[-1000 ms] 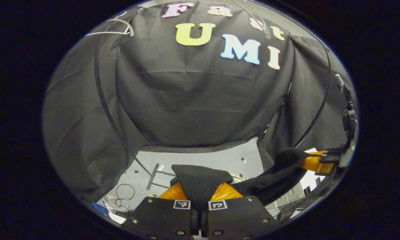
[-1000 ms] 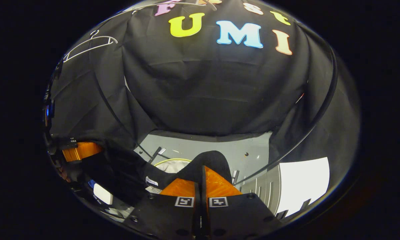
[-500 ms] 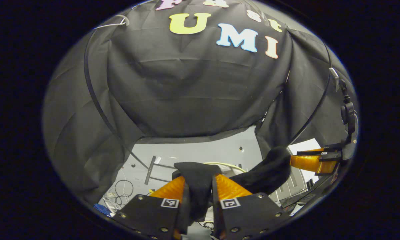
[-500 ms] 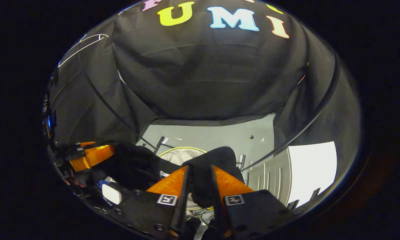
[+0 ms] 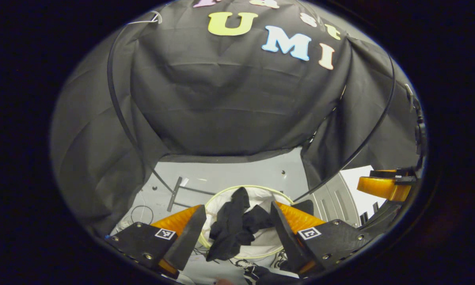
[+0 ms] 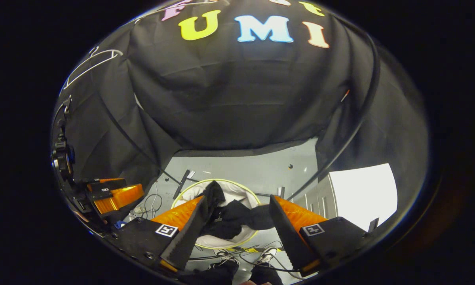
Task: Grasp the clothes on the hanger with both hands and then place them into the laundry hamper below.
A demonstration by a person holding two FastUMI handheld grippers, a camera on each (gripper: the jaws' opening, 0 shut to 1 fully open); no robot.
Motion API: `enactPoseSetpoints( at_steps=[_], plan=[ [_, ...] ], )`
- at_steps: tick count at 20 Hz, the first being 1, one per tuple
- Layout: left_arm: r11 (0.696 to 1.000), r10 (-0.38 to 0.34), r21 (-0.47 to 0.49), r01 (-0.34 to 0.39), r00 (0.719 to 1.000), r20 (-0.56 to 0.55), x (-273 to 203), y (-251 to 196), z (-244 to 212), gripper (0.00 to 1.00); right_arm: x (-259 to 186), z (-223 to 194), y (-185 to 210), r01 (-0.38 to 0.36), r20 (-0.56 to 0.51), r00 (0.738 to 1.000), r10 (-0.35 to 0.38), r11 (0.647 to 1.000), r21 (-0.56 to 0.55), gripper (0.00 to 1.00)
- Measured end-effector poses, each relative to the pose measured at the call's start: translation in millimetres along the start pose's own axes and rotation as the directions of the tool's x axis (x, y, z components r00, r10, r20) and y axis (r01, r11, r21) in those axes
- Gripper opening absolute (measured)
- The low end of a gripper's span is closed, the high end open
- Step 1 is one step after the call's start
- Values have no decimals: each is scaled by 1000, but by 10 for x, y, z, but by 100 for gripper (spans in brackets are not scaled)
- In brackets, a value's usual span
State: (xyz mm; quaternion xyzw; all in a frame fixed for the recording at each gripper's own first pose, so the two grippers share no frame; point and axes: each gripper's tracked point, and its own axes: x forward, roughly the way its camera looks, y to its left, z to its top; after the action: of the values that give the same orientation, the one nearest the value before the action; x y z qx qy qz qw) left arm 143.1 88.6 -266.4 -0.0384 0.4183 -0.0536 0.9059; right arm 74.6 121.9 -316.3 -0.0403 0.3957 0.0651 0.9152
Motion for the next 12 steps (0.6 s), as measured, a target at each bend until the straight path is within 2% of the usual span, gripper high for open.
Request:
enactPoseSetpoints(
  at_steps=[5, 6, 7, 8, 9, 12],
  plan=[
    [999, 47, 19, -48, 998, 38, -300, -107, 28, 94, -261, -3, -478, 34, 57, 998, -35, 999, 22, 98],
    [998, 54, 20, -55, 997, 50, -388, -167, 26, 96, -324, 16, -556, 28, 72, 997, -30, 999, 27, 94],
    [998, 64, 21, -65, 996, 63, -481, -234, 56, 96, -386, 33, -628, 19, 88, 996, -22, 999, 32, 98],
    [996, 81, 23, -83, 993, 83, -588, -298, 81, 94, -459, 66, -699, 7, 105, 994, -11, 999, 33, 94],
    [994, 100, 27, -104, 989, 109, -709, -367, 147, 96, -520, 99, -782, -4, 124, 992, 1, 1000, 26, 98],
    [986, 160, 23, -168, 967, 199, -1150, -708, 372, 96, -758, 261, -1033, -31, 199, 980, 29, 1000, 5, 98]
  ],
)
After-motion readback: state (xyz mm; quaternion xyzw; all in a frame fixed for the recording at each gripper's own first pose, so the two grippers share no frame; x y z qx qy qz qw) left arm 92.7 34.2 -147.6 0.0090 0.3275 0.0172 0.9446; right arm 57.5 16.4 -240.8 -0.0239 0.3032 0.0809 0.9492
